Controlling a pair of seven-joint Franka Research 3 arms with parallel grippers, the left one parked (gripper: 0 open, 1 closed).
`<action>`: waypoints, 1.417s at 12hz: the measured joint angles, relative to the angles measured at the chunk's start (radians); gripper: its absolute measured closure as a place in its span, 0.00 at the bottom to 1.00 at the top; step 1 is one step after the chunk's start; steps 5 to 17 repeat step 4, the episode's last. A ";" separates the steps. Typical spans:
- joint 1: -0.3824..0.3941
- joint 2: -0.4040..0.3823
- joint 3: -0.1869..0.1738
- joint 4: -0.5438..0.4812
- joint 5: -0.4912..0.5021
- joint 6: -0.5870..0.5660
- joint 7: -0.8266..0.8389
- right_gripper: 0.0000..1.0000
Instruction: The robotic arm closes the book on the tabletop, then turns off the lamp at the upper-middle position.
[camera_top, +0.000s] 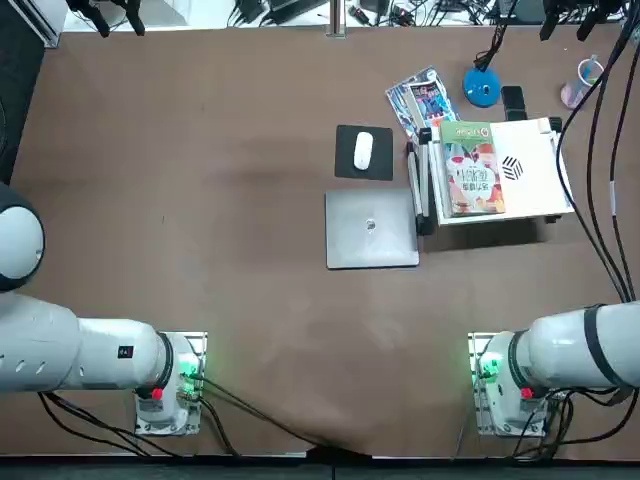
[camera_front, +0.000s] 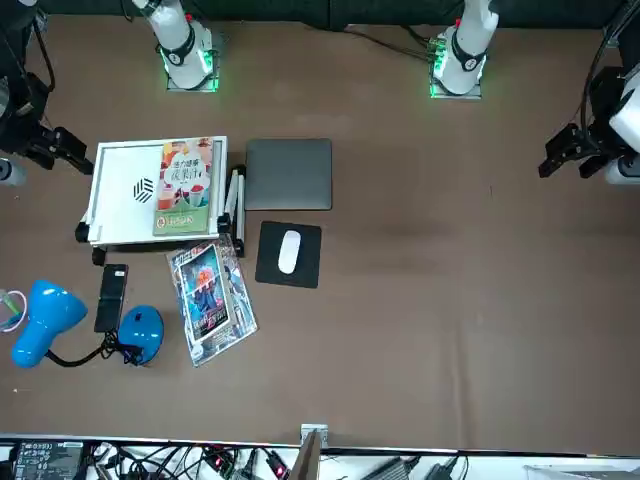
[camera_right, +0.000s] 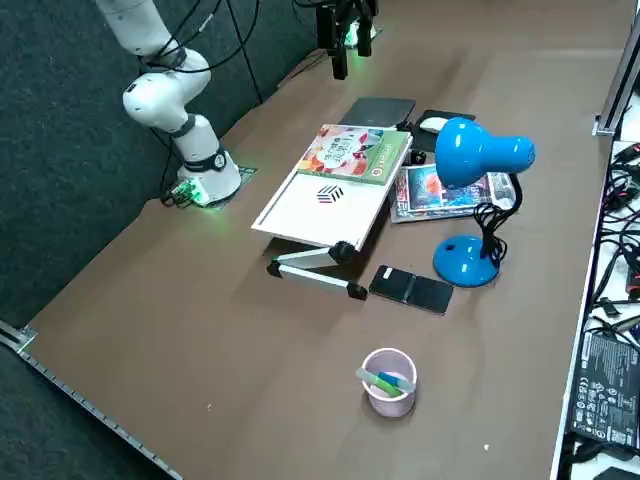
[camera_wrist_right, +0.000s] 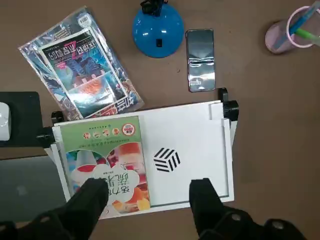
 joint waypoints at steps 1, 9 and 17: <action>-0.001 0.001 0.000 0.000 0.000 0.000 0.000 0.00; -0.001 0.004 0.000 0.001 0.001 0.000 0.000 0.00; -0.001 0.004 0.000 0.001 0.001 0.000 0.000 0.00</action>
